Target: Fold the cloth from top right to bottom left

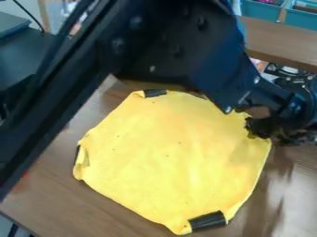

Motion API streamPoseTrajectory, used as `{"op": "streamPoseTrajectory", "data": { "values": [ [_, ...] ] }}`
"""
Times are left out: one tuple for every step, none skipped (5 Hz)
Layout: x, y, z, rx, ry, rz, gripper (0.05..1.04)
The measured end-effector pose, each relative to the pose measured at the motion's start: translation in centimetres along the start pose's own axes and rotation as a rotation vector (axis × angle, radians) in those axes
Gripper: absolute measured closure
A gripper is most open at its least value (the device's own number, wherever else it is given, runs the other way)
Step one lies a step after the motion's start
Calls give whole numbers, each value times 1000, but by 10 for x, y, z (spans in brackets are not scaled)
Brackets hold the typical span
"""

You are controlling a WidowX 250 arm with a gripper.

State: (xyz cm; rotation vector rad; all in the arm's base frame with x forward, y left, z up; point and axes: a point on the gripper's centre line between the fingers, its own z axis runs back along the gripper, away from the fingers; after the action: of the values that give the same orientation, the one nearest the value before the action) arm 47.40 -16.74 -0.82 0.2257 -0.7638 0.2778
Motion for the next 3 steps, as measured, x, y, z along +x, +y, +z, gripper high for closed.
{"op": "streamPoseTrajectory", "data": {
  "values": [
    [1,-3,-3,6,-2,-2,83],
    [4,-5,-7,17,1,9,83],
    [9,-1,-12,29,3,26,87]
  ]
}}
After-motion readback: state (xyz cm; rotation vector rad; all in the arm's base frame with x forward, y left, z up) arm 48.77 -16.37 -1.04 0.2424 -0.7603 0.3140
